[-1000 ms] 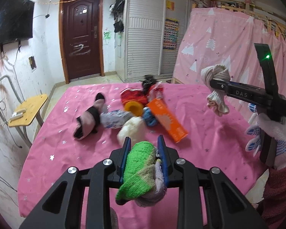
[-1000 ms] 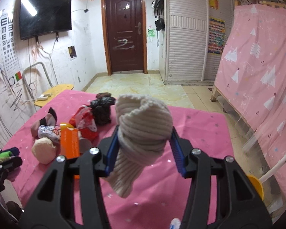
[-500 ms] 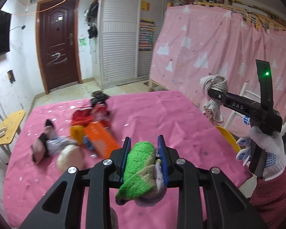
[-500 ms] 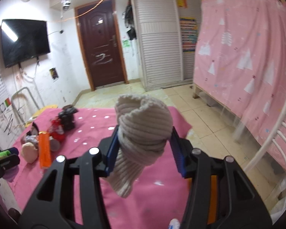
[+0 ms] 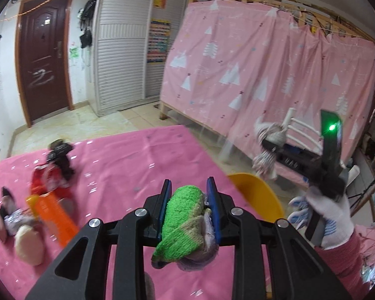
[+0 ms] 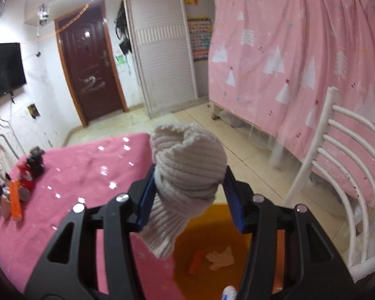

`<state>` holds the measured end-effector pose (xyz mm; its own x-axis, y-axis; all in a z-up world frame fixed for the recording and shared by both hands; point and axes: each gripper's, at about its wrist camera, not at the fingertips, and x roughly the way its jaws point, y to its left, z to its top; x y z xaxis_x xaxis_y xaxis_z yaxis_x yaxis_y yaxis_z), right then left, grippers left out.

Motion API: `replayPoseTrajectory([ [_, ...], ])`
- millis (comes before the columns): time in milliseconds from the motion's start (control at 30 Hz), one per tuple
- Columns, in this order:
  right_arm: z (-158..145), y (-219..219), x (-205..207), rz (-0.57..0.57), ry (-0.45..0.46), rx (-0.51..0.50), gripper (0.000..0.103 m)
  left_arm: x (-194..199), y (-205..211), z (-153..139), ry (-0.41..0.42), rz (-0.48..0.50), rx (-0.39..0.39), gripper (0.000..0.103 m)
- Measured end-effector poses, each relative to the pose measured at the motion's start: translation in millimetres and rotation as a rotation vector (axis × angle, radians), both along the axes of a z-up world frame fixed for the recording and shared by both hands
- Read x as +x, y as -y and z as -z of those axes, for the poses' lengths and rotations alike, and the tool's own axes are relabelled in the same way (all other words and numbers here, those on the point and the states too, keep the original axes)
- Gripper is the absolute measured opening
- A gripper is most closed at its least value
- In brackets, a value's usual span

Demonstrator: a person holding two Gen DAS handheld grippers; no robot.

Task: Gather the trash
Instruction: 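Carry both to the yellow bin, open right gripper while left releases green cloth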

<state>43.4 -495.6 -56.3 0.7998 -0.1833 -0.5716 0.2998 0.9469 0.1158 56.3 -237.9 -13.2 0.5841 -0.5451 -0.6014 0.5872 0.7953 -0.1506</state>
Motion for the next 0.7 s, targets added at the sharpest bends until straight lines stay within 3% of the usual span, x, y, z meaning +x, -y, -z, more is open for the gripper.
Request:
replayPoseTrajectory([
  [67,3,7,-2,0.018,-0.012,-0.002,0.057,4,14,-2,-0.002,0.019,-0.002,0.021],
  [133,5,12,-4,0.031,-0.016,-0.002,0.071,6,31,-2,-0.001,0.045,0.003,0.021],
  [467,-12,45,-28,0.123,0.089,0.047,0.071,19,110,11,-0.073,0.145,-0.008,0.021],
  [700,-19,66,-43,0.174,0.14,0.087,0.072,27,177,37,-0.118,0.216,0.036,0.021],
])
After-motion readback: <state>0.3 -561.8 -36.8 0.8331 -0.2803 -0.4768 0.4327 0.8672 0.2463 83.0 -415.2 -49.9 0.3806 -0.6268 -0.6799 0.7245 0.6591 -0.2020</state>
